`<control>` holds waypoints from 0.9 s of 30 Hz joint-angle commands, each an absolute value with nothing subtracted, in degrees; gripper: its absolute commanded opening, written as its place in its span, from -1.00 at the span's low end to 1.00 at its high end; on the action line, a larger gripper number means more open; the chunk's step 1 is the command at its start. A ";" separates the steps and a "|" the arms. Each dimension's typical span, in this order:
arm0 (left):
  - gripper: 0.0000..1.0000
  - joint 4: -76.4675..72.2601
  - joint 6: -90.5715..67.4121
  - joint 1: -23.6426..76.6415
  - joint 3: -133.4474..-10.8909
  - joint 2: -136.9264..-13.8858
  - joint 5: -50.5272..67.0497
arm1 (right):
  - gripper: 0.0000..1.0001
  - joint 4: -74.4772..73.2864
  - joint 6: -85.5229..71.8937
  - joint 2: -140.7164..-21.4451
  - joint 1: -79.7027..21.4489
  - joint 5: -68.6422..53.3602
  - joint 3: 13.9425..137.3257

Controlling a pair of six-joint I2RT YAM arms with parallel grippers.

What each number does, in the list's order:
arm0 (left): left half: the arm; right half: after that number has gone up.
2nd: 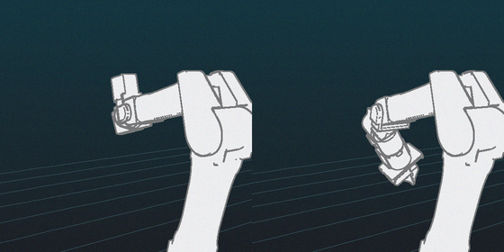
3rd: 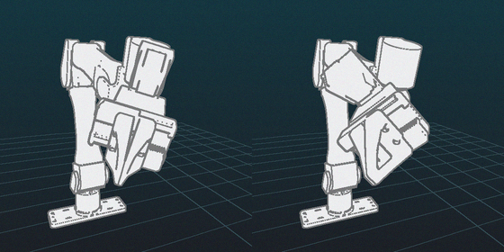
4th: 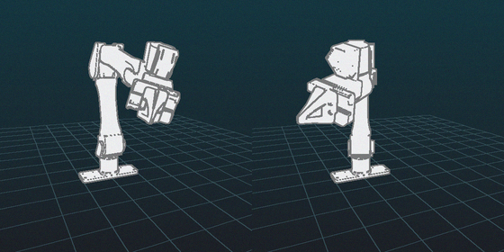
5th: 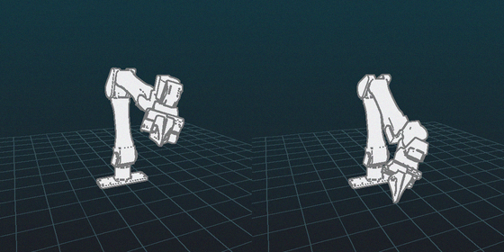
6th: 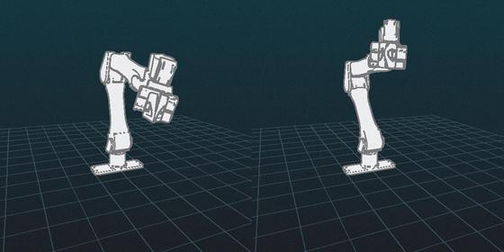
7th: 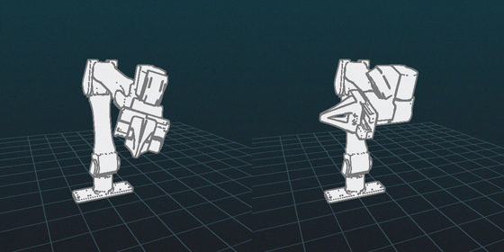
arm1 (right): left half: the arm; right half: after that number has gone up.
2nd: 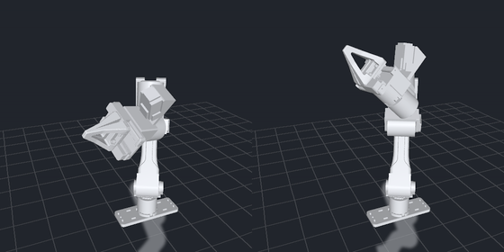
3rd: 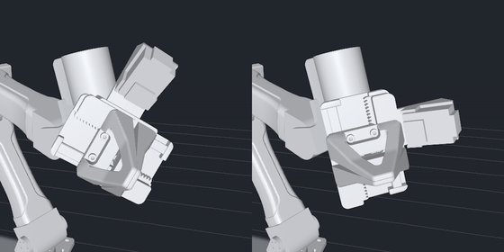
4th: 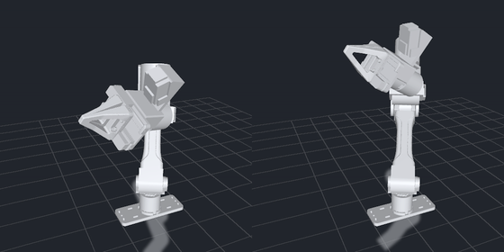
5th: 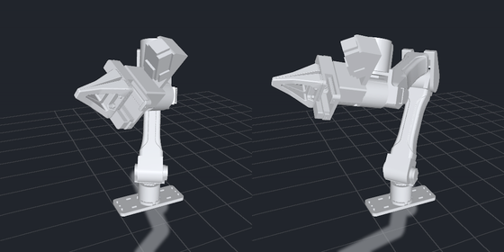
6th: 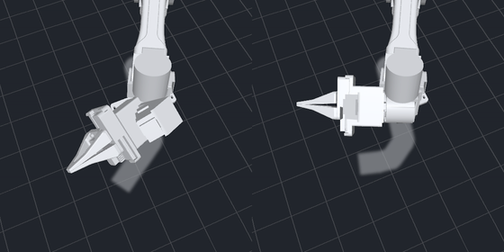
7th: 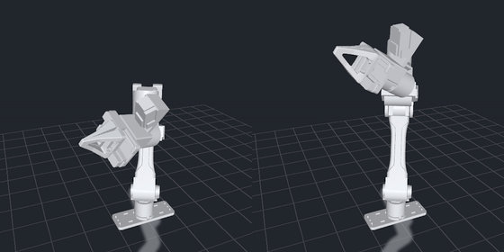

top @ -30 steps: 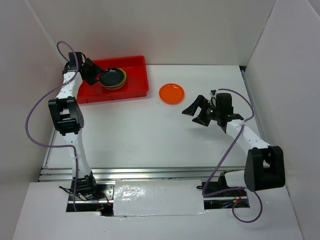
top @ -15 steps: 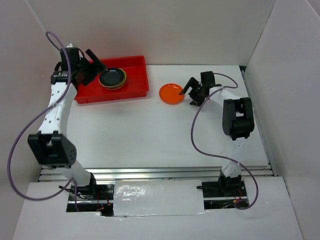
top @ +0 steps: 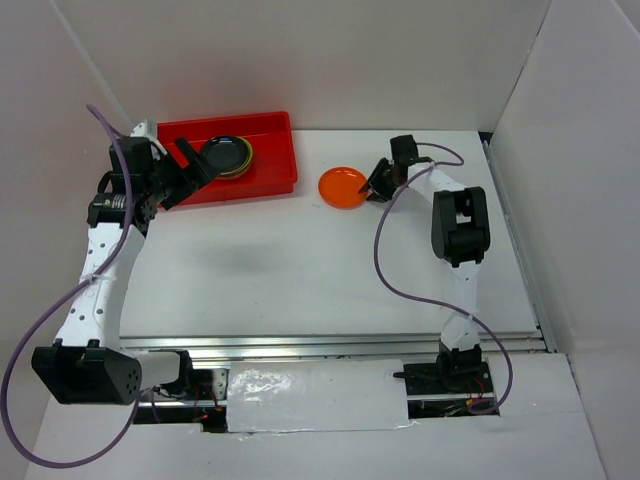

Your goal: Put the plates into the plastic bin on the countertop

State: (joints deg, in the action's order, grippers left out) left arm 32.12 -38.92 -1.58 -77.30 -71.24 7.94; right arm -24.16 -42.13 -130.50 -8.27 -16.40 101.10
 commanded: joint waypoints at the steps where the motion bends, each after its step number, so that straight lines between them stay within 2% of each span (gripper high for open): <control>1: 0.99 30.76 -36.13 -0.71 -76.56 -69.61 10.10 | -0.16 -27.60 -42.89 -132.36 -8.88 -15.29 103.45; 3: 0.99 30.07 -36.12 -0.62 -75.24 -69.61 11.15 | -0.22 -26.64 -43.41 -132.54 -8.96 -15.38 102.40; 4: 0.99 29.45 -35.95 -0.62 -74.10 -69.70 11.51 | -0.34 -26.37 -43.68 -132.54 -9.05 -15.47 101.70; 6: 0.99 28.57 -36.12 1.12 -72.87 -69.96 12.74 | -0.41 -24.88 -44.29 -131.75 -9.05 -15.38 100.38; 7: 0.99 27.35 -36.30 1.58 -72.17 -70.13 14.48 | -0.74 -24.18 -44.56 -131.23 -9.05 -15.55 99.59; 8: 0.99 26.46 -36.47 1.76 -70.77 -70.48 15.37 | -0.98 -23.65 -45.00 -129.57 -9.14 -15.38 97.84; 11: 0.99 20.49 -37.97 3.34 -67.51 -71.54 19.94 | -1.00 -21.45 -45.96 -124.56 -9.84 -10.92 90.64; 14: 0.99 16.97 -39.11 6.49 -67.76 -74.86 22.41 | -1.00 -16.45 -47.55 -108.87 -10.54 -2.40 78.69; 16: 0.99 14.35 -39.11 10.26 -68.99 -77.24 22.94 | -1.00 -16.69 -46.68 -104.08 -12.91 4.35 74.20; 18: 0.99 12.31 -39.37 12.64 -71.27 -81.37 25.57 | -1.00 -18.97 -44.57 -99.07 -15.54 5.71 73.04; 22: 0.99 12.39 -37.89 17.21 -77.95 -90.25 28.39 | -1.00 -19.60 -40.87 -93.00 -18.54 1.16 68.57; 27: 0.99 18.28 -34.63 19.42 -86.39 -97.90 26.29 | -1.00 -12.22 -37.44 -86.14 -19.95 -15.71 62.76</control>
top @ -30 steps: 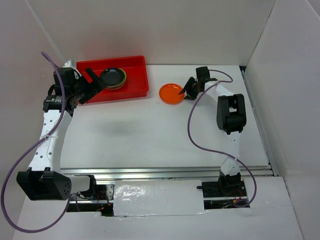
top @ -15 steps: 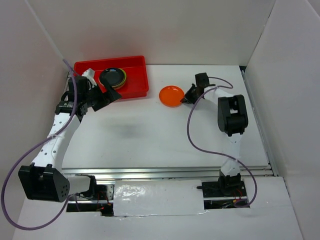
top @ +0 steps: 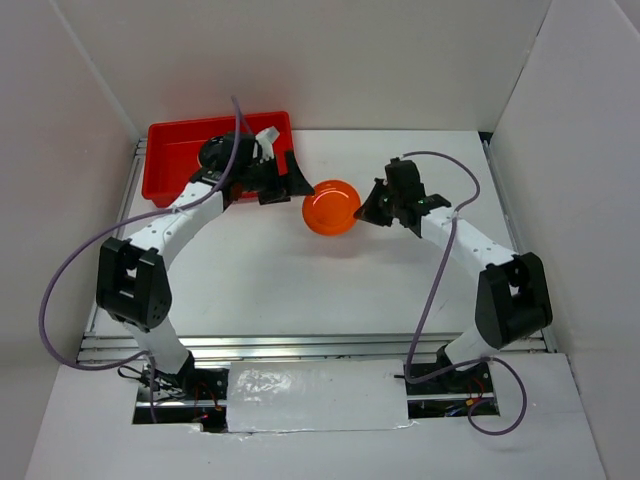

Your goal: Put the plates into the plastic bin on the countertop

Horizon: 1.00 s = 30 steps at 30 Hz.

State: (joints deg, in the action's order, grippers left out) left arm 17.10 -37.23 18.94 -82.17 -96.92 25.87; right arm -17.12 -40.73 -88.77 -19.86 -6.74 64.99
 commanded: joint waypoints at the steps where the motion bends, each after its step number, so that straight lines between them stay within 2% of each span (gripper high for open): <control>1: 0.99 18.89 -34.54 19.68 -86.92 -99.22 25.58 | -1.00 -11.69 -37.27 -85.52 -20.30 -17.56 61.97; 4: 0.99 24.77 -32.87 19.95 -90.95 -102.12 22.07 | -1.00 -10.81 -37.18 -82.45 -21.09 -17.58 61.26; 8: 0.97 27.42 -31.64 20.30 -90.53 -102.22 17.23 | -1.00 -11.60 -37.18 -80.60 -21.45 -18.01 61.70; 11: 0.95 27.25 -31.03 20.30 -89.47 -101.78 16.61 | -1.00 -8.46 -37.97 -80.68 -20.57 -23.54 60.56; 13: 0.78 27.16 -30.85 20.30 -89.12 -102.30 18.36 | -1.00 -5.73 -39.45 -80.86 -20.13 -27.06 59.33; 16: 0.22 24.70 -31.46 20.48 -87.37 -101.69 20.30 | -1.00 -4.75 -40.08 -81.21 -20.13 -27.95 59.33; 17: -0.20 24.61 -31.29 20.91 -87.19 -101.52 20.30 | -1.00 -4.66 -40.25 -81.30 -19.95 -28.04 59.41; 19: -0.50 25.05 -31.03 21.09 -87.54 -101.34 20.13 | -1.00 -4.31 -40.43 -81.65 -19.78 -28.47 59.59; 20: -0.80 25.22 -30.76 21.35 -87.63 -101.51 19.95 | -1.00 -4.05 -40.69 -81.65 -19.69 -28.82 59.59; 21: -0.93 25.31 -30.85 21.27 -87.97 -101.51 20.13 | -1.00 -3.87 -41.04 -81.82 -19.60 -29.18 59.68; 23: -1.00 25.84 -30.76 21.36 -88.33 -101.34 19.51 | -0.94 -3.34 -41.13 -81.74 -19.42 -29.71 59.77; 24: -1.00 25.93 -30.94 21.27 -88.68 -100.99 19.25 | -0.71 -3.25 -41.57 -81.56 -19.25 -29.71 59.68; 25: -1.00 25.84 -31.55 21.18 -88.68 -100.99 18.55 | 0.10 -2.47 -41.92 -81.30 -18.99 -30.14 59.42; 27: -1.00 25.49 -32.60 20.39 -88.95 -100.20 16.27 | 0.75 -1.59 -42.62 -80.34 -17.68 -30.41 58.10; 28: -1.00 24.53 -33.91 19.09 -88.95 -99.85 15.48 | 0.99 -0.97 -42.80 -79.98 -17.14 -30.41 56.96; 30: -1.00 23.47 -35.76 17.24 -89.12 -99.32 13.64 | 1.00 -1.75 -42.19 -78.76 -16.09 -29.62 56.43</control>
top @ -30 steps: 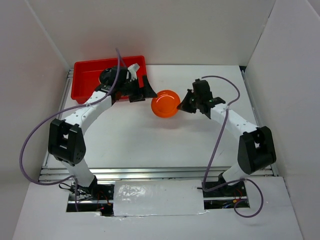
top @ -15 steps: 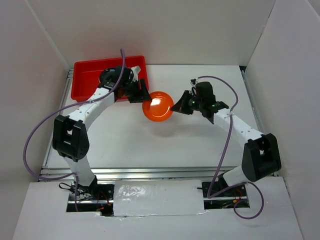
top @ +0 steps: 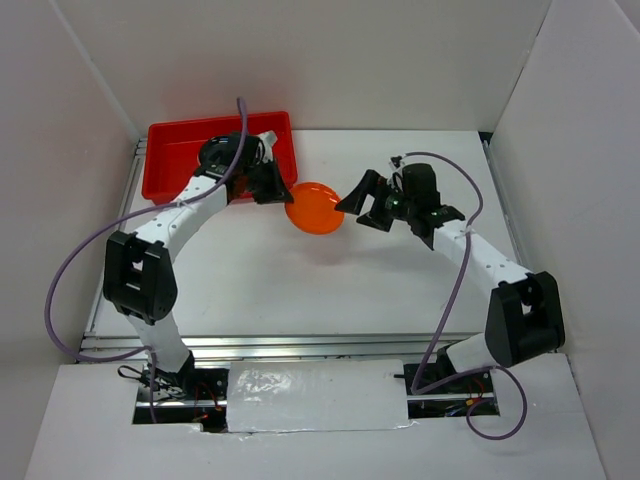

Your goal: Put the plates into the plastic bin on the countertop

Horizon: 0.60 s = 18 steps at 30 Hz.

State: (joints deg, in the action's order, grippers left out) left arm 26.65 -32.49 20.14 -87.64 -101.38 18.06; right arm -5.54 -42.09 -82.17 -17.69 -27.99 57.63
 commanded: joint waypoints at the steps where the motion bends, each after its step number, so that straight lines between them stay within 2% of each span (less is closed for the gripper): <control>1: -1.00 23.47 -37.69 16.10 -89.56 -99.14 12.14 | 1.00 -3.85 -41.75 -78.14 -14.87 -28.84 56.16; 6: -1.00 23.30 -45.78 4.32 -91.49 -100.98 -1.89 | 1.00 -6.15 -39.30 -72.87 -10.99 -25.75 51.51; 10: -1.00 17.87 -50.18 -3.58 -92.98 -105.98 -1.94 | 1.00 -8.17 -36.66 -72.25 -9.85 -26.80 50.54; 13: -1.00 20.10 -49.66 -5.97 -103.67 -115.90 4.20 | 1.00 -7.82 -36.12 -72.68 -9.49 -28.12 50.36; 14: -1.00 22.48 -49.40 -6.24 -111.98 -121.58 4.48 | 1.00 -7.65 -35.95 -72.86 -9.41 -28.47 50.27; 16: -1.00 26.26 -48.69 -7.11 -120.71 -128.02 5.18 | 1.00 -7.21 -35.95 -73.12 -9.49 -29.35 49.92; 18: -1.00 25.76 -49.13 -8.08 -122.78 -129.98 6.58 | 1.00 -7.03 -35.86 -73.30 -9.49 -29.62 49.83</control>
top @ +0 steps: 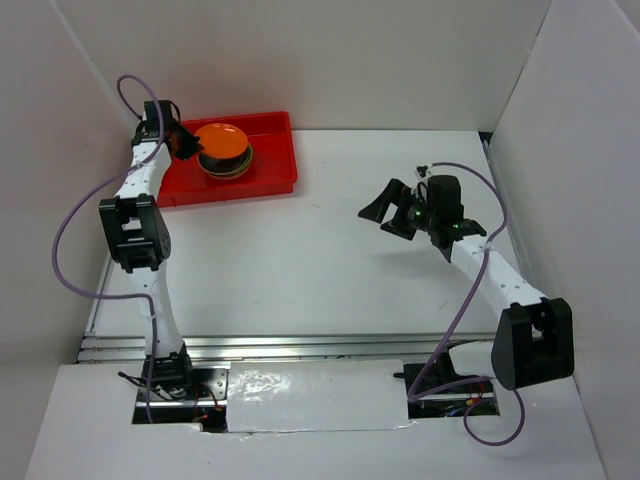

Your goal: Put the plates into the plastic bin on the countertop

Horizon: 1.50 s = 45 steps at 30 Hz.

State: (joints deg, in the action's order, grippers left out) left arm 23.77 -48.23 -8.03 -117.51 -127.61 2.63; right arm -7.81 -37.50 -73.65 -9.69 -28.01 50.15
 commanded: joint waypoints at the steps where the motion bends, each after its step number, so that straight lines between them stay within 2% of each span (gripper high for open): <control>1: -1.00 24.79 -49.48 -8.96 -123.22 -131.03 7.64 | 1.00 -7.21 -35.69 -73.39 -9.67 -29.88 49.49; 5: -1.00 23.64 -49.22 -10.28 -123.40 -131.75 8.17 | 1.00 -7.73 -34.81 -72.78 -9.84 -29.88 49.22; 6: -0.96 23.82 -49.22 -10.54 -123.57 -132.01 8.35 | 1.00 -7.82 -34.89 -72.69 -9.93 -29.80 49.22; 7: -0.81 24.60 -49.31 -10.55 -124.27 -132.36 8.96 | 1.00 -7.82 -34.72 -72.69 -10.11 -29.62 49.22; 8: -0.60 24.61 -49.13 -10.55 -124.19 -132.28 9.40 | 1.00 -8.00 -34.72 -72.69 -10.11 -29.71 49.31; 9: -0.06 24.44 -49.22 -10.46 -123.32 -131.67 9.58 | 1.00 -8.00 -34.72 -72.86 -10.11 -29.79 49.57; 10: 0.30 24.35 -49.04 -10.28 -122.88 -131.05 9.58 | 1.00 -8.00 -34.72 -72.77 -10.28 -30.14 49.66; 11: 0.82 24.43 -48.61 -10.11 -122.35 -130.35 9.06 | 1.00 -8.00 -34.72 -72.77 -10.37 -30.32 49.83; 12: 0.99 24.09 -48.34 -9.76 -120.95 -127.91 8.70 | 1.00 -8.17 -34.72 -72.77 -10.81 -30.32 50.18; 17: 0.99 27.22 -44.30 -7.48 -117.86 -116.05 2.74 | 1.00 -11.50 -33.67 -68.75 -12.56 -25.85 51.67; 20: 0.99 33.91 -40.79 -5.81 -116.63 -108.58 -2.37 | 1.00 -17.99 -31.21 -64.01 -15.01 -17.17 54.40; 23: 0.99 43.39 -36.40 -4.49 -114.27 -102.58 -2.11 | 1.00 -27.14 -29.27 -58.56 -17.83 -2.06 58.52; 28: 0.99 46.67 -29.80 2.36 -93.98 -85.13 -10.78 | 1.00 -38.92 -27.34 -48.72 -20.65 12.10 64.33; 31: 0.99 46.41 -29.10 6.23 -83.20 -75.11 -14.93 | 1.00 -44.28 -26.37 -44.06 -21.35 16.68 67.75; 36: 0.99 43.16 -28.92 11.07 -69.11 -58.67 -11.70 | 1.00 -49.56 -27.86 -35.09 -27.15 21.53 70.31; 39: 0.99 42.19 -29.44 12.21 -64.01 -49.96 -12.74 | 1.00 -53.51 -28.39 -32.35 -28.12 23.02 72.42; 45: 0.99 47.80 -30.23 12.66 -62.23 -42.90 -18.97 | 1.00 -56.95 -28.04 -24.71 -30.23 26.71 71.19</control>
State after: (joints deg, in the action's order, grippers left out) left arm 46.09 -30.24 12.32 -62.48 -43.75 -14.63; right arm -52.71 -28.45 -26.74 -29.52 22.22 71.16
